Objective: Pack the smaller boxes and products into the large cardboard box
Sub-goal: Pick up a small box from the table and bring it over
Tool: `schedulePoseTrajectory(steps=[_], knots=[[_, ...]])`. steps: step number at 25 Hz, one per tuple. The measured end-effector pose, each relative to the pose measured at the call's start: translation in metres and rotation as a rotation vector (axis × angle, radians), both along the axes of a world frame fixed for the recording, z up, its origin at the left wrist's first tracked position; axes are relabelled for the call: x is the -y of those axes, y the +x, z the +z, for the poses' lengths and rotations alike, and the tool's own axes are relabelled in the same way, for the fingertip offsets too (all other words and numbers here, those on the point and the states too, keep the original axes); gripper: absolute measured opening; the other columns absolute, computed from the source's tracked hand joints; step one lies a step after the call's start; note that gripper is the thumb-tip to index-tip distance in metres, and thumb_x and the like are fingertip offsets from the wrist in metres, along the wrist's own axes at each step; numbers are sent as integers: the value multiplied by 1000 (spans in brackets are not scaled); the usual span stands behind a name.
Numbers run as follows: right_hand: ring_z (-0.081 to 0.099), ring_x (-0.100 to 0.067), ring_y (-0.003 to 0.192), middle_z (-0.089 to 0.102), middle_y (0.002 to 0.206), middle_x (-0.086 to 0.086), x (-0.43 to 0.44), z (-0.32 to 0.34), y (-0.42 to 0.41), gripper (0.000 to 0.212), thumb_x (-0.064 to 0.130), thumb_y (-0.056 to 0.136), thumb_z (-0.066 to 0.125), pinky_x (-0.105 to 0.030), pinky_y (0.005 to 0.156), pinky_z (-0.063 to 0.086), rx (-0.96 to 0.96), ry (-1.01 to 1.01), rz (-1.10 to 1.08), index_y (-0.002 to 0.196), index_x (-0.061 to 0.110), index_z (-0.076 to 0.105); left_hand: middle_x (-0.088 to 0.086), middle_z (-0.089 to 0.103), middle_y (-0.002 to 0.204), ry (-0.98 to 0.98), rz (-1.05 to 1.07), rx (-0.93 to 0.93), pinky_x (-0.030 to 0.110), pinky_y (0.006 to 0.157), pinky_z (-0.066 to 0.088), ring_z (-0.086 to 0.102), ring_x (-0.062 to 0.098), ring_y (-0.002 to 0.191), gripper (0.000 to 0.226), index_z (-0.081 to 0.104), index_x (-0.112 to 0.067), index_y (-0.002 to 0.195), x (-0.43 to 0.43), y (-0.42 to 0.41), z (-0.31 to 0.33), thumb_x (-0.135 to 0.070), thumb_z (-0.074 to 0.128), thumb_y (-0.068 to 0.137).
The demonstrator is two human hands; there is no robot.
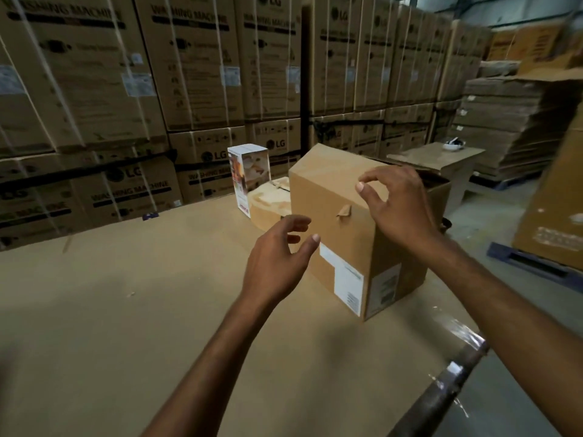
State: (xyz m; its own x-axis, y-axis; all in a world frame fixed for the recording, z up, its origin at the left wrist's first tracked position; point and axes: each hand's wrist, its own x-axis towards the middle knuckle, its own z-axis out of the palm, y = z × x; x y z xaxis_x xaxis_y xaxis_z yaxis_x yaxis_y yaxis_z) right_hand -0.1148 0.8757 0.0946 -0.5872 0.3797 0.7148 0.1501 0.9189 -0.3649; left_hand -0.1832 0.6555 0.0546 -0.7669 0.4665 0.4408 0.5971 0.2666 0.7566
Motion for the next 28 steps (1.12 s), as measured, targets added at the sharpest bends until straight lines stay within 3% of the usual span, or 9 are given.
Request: schedulePoseTrajectory(steps=[5, 8, 11, 13, 15, 18, 23, 24, 28], knots=[[51, -22, 119, 66, 124, -2, -102, 19, -23, 33, 48, 103, 50, -33, 86, 37, -26, 33, -118, 117, 23, 69, -15, 49, 146, 59, 6, 48, 40, 97, 53, 50, 6, 126, 45, 52, -43, 137, -106, -5, 9, -55, 61, 95], [49, -28, 123, 61, 126, -9, -152, 21, -39, 48, 54, 107, 32, -45, 97, 40, 89, -110, -218, 119, 20, 64, -6, 32, 161, 175, 44, 190, 49, 112, 42, 36, 17, 144, 57, 44, -41, 147, -154, -21, 17, -56, 60, 95], [54, -33, 115, 61, 117, -12, -192, 8, -48, 52, 52, 106, 26, -49, 99, 40, 251, -297, -268, 117, 18, 64, -3, 12, 167, 221, 40, 400, 50, 113, 40, 32, 27, 147, 78, 26, -39, 157, -190, -32, 20, -54, 66, 92], [54, -32, 113, 61, 118, -7, -210, -5, -53, 58, 62, 89, 25, -53, 103, 39, 437, -328, -256, 115, 25, 62, -4, 13, 164, 164, -6, 460, 49, 111, 41, 34, 29, 144, 84, 24, -37, 159, -205, -36, 14, -50, 70, 90], [49, -33, 124, 59, 131, -5, -234, -19, -62, 75, 72, 68, 22, -62, 106, 34, 593, -326, -237, 122, 34, 58, -3, 22, 158, 149, -44, 520, 45, 108, 43, 39, 25, 136, 83, 26, -34, 157, -215, -39, 5, -47, 72, 89], [43, -34, 133, 56, 140, -2, -264, -22, -76, 87, 85, 58, 35, -64, 105, 31, 719, -372, -252, 128, 37, 57, -3, 27, 157, 184, -57, 569, 35, 98, 42, 40, 18, 124, 78, 29, -36, 155, -219, -41, -3, -42, 71, 90], [31, -38, 144, 44, 156, -11, -210, 11, -41, 107, 90, 62, 59, -56, 114, 28, 644, -455, -302, 142, 19, 58, -5, 26, 156, 261, -22, 582, 35, 98, 40, 38, 16, 126, 76, 29, -36, 155, -202, -28, -6, -42, 68, 89], [32, -39, 144, 45, 155, -13, -201, 10, -35, 110, 90, 62, 62, -54, 114, 31, 628, -475, -302, 142, 16, 59, -5, 30, 155, 273, -17, 587, 37, 101, 42, 40, 17, 128, 77, 32, -37, 154, -193, -26, -6, -45, 69, 87], [53, -33, 126, 50, 148, -12, -152, 4, -2, 138, 89, 27, 76, -49, 100, 50, 495, -712, -243, 141, 14, 57, -5, 42, 147, 272, -18, 610, 47, 106, 48, 49, 20, 125, 78, 45, -40, 144, -138, -8, -3, -52, 74, 74]])
